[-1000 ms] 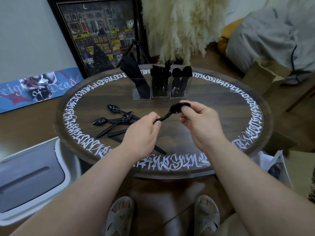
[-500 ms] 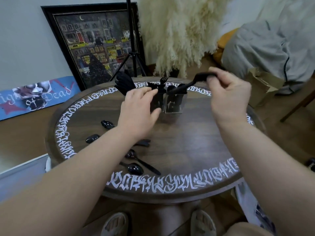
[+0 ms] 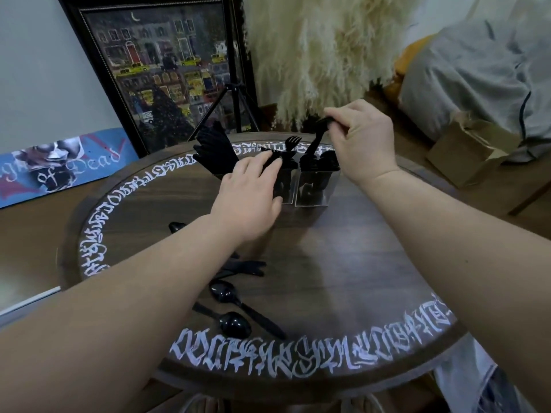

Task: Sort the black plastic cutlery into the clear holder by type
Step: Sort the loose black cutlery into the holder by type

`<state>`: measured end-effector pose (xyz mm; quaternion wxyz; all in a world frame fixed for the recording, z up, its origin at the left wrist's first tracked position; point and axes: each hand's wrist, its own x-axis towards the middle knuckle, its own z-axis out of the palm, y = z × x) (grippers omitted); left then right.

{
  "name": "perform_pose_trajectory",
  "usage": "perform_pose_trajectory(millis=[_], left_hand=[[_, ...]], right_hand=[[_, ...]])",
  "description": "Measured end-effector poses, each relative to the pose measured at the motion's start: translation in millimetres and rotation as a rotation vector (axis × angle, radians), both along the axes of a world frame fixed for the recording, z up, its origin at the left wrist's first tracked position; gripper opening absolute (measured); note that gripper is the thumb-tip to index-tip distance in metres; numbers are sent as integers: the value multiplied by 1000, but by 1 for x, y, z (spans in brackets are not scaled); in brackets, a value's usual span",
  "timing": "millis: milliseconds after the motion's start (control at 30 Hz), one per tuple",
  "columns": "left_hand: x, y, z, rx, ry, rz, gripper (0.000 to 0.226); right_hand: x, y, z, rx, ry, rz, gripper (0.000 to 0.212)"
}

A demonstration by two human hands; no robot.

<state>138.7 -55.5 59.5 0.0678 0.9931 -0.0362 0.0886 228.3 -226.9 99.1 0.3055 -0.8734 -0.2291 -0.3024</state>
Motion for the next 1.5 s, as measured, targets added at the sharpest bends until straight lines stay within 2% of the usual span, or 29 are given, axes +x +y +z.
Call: perform_pose_trajectory(millis=[267,433,600,700,800,967,1267,1500], left_hand=[[-1,6,-12,-50,-39,-16,68],[0,10,-14,-151,-95,14,68],[6,14,-15,-224,-160,80,53],[13,14,-14,-205,-164,126,42],[21,14,-12,-181,-143,183,37],[34,13,-7,-161,-93,209,35],[47,19,-7,-173,-6,205,38],[61,25,-3,-95,69,144,36]], right_hand=[[7,8,-8,-198,149,33,31],[13,9,-4,-331,267,39,37],[14,7,-13,-417,472,67,46],[11,4,-16,-325,573,114,61],[8,-2,-18,-182,642,151,61],[6,-8,-28,-126,702,147,88],[11,-3,-41,-104,612,34,66],[10,-2,-46,18,614,20,77]])
